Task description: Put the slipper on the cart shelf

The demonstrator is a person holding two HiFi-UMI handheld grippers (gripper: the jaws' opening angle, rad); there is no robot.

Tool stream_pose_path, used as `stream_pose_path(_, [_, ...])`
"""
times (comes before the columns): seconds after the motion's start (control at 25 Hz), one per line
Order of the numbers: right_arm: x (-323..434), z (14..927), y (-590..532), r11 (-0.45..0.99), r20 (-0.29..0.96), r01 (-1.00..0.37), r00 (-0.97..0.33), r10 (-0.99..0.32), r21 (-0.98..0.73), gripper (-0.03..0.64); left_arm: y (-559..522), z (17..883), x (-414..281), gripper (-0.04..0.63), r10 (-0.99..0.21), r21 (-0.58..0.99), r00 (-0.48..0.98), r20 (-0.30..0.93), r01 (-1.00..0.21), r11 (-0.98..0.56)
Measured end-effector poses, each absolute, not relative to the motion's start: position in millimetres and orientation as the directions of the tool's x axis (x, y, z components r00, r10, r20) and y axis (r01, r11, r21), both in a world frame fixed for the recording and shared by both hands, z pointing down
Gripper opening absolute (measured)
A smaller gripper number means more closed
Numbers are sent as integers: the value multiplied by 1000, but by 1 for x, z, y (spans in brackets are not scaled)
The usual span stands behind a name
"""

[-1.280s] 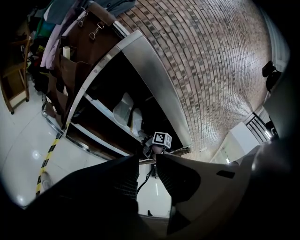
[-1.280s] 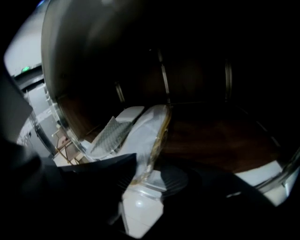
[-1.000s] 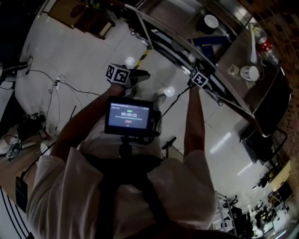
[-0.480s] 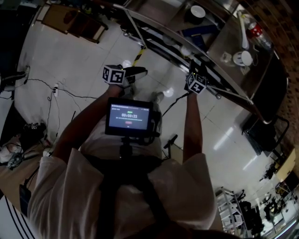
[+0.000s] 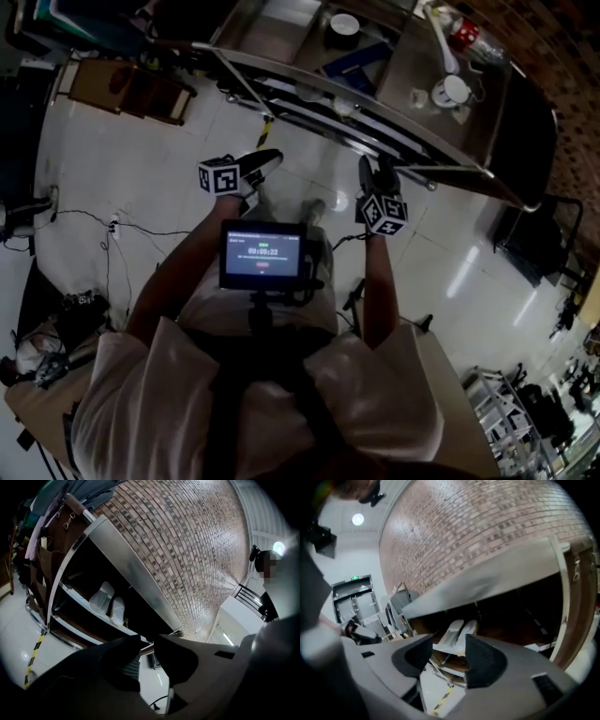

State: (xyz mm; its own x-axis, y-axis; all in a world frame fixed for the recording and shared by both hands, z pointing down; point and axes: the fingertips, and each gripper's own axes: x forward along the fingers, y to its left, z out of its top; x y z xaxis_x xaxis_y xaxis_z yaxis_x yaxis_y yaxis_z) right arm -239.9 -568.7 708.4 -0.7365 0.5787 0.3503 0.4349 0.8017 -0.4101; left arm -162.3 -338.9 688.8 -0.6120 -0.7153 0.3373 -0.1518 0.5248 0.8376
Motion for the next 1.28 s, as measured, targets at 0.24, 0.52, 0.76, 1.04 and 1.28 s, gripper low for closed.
stream_pose_path(0.24, [-215, 660, -583, 767, 302, 523, -713, 632, -372, 241, -340, 672, -169, 21, -704, 849, -653, 279, -176, 499])
stream_pose_path(0.52, [-193, 591, -616, 761, 215, 518, -753, 622, -391, 224, -333, 615, -184, 3, -692, 817, -697, 187, -281, 503])
stream_pose_path(0.76, [-167, 549, -638, 778, 216, 544, -757, 617, -316, 224, -327, 583, -187, 3, -691, 748, -707, 149, -377, 546])
stream_pose_path(1.04, [-153, 555, -681, 880, 236, 386, -860, 452, -277, 219, -305, 604, -177, 3, -654, 773, -739, 160, -318, 548])
stream_pose_path(1.28, [-146, 566, -691, 887, 249, 329, -875, 416, -325, 213, -302, 607, -165, 3, -654, 774, -732, 189, -298, 558])
